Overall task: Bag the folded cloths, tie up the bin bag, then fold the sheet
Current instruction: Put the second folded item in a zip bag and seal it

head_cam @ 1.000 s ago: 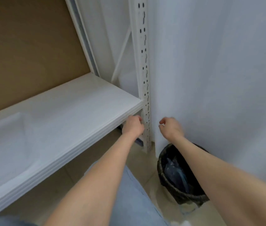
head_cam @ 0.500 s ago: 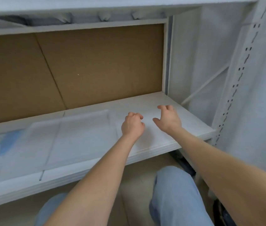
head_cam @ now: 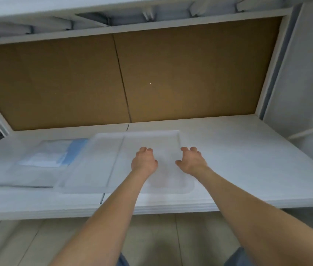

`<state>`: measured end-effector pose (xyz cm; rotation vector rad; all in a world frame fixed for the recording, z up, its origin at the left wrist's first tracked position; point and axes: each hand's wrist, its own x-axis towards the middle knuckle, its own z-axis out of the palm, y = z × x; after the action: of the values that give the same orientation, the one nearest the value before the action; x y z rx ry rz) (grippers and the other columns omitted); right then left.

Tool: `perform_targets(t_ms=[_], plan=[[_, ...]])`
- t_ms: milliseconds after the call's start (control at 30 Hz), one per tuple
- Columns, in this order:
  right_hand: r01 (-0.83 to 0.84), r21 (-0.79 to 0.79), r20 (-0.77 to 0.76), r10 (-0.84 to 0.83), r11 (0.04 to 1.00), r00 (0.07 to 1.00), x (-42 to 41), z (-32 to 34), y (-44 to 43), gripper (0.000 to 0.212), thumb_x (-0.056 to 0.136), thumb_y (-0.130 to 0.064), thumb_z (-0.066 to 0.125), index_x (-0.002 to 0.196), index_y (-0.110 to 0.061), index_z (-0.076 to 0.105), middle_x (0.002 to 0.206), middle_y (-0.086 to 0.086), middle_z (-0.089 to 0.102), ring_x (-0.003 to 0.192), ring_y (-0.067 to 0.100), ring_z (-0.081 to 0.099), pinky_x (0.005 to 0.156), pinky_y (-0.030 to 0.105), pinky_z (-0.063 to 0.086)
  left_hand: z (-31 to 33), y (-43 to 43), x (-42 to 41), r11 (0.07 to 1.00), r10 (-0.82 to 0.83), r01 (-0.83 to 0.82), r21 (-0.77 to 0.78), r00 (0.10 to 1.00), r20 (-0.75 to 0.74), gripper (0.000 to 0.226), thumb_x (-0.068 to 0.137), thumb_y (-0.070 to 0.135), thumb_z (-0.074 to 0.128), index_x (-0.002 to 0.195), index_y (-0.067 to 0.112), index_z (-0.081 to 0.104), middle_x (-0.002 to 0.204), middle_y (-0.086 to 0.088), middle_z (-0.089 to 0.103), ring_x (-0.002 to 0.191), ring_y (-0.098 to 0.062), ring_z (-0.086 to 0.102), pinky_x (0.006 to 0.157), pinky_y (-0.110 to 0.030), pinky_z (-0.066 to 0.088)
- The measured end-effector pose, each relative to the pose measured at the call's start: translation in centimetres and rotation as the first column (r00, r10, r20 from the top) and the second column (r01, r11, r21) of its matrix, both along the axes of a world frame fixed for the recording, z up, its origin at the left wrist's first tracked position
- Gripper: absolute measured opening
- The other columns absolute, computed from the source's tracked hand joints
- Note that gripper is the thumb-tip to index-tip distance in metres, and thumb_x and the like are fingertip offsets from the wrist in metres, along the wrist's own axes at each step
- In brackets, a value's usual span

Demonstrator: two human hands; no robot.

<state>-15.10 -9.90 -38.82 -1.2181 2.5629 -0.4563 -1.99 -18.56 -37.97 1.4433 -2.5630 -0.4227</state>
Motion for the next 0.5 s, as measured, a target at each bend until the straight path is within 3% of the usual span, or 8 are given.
perform_targets(t_ms=[200,333,500], plan=[[0.026,0.163,-0.176,0.003,0.986,0.984,-0.4,-2.0,-1.6,0.040,0.097,-0.020,0.040,0.136,-0.022,0.048,0.134,0.007,0.037,0.126,0.028,0.036,0.097,0.036,0.038,-1.1,-2.2,-0.3,0.997,0.020,-0.025,0.075,0.998,0.065,0.052,0.095,0.016,0.046,0.146,0.010,0.032,0.156,-0.008,0.019,0.140,-0.024,0.030,0.111,-0.036,0.034],[0.068,0.164,-0.176,-0.039,0.984,0.984,-1.5,-1.8,-1.9,0.041,0.091,-0.008,0.044,0.131,-0.018,0.052,0.130,0.007,0.036,0.116,0.027,0.047,0.089,0.033,0.042,-1.3,-2.7,-1.8,0.996,0.017,-0.022,0.083,0.998,0.054,0.052,0.096,0.015,0.044,0.146,0.010,0.030,0.156,-0.008,0.019,0.141,-0.024,0.028,0.111,-0.035,0.033],[0.170,0.163,-0.215,-0.133,0.972,0.967,-5.8,-2.0,0.0,0.043,0.091,-0.009,0.045,0.132,-0.020,0.052,0.128,0.006,0.036,0.118,0.027,0.042,0.083,0.031,0.040,-1.7,-3.1,-3.6,0.999,0.029,-0.032,0.038,0.997,0.074,0.052,0.096,0.015,0.044,0.146,0.011,0.031,0.155,-0.008,0.021,0.141,-0.023,0.027,0.109,-0.036,0.033]])
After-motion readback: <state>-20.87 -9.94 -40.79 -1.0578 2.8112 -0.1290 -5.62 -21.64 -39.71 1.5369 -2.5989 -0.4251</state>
